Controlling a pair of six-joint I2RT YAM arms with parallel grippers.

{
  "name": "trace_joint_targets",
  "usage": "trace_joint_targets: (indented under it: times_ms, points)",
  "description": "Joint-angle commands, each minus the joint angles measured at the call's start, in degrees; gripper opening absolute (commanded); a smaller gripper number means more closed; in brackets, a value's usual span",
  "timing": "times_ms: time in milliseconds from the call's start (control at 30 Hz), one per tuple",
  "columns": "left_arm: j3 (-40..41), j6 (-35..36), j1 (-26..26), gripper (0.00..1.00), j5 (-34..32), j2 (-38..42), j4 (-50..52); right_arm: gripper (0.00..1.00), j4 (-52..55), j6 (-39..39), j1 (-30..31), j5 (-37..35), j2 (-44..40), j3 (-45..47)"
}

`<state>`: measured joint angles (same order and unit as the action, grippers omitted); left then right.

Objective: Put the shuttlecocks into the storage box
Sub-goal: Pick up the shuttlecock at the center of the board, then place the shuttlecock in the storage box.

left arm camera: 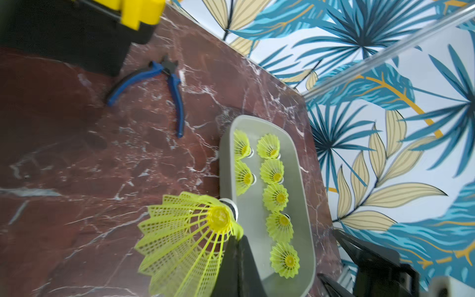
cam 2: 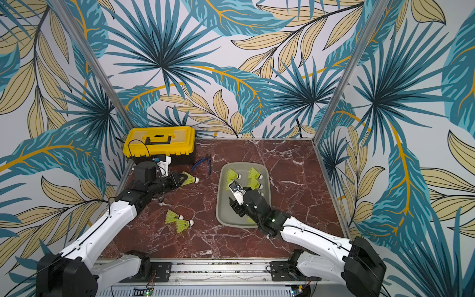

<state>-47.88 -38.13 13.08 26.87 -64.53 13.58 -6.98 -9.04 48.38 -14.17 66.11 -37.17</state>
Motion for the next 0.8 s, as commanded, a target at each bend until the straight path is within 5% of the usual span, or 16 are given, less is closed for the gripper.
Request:
trace_joint_targets:
  times_ms: [0,400,767]
  points:
    - [-3.86,0.19,1.92,0.00,3.07,0.07,1.20,0.66,-3.64,-2.52,0.18,5.18,3.32,-2.81]
    - [-7.21,-0.20,6.87,0.00,9.13,-4.45,-0.66,0.65,-5.47,-4.31,-0.08,12.13,12.01,-9.10]
    - [-8.41,-0.41,7.54,0.00,13.88,-6.81,-0.07,0.63,-6.38,-6.12,0.05,11.09,15.25,-10.57]
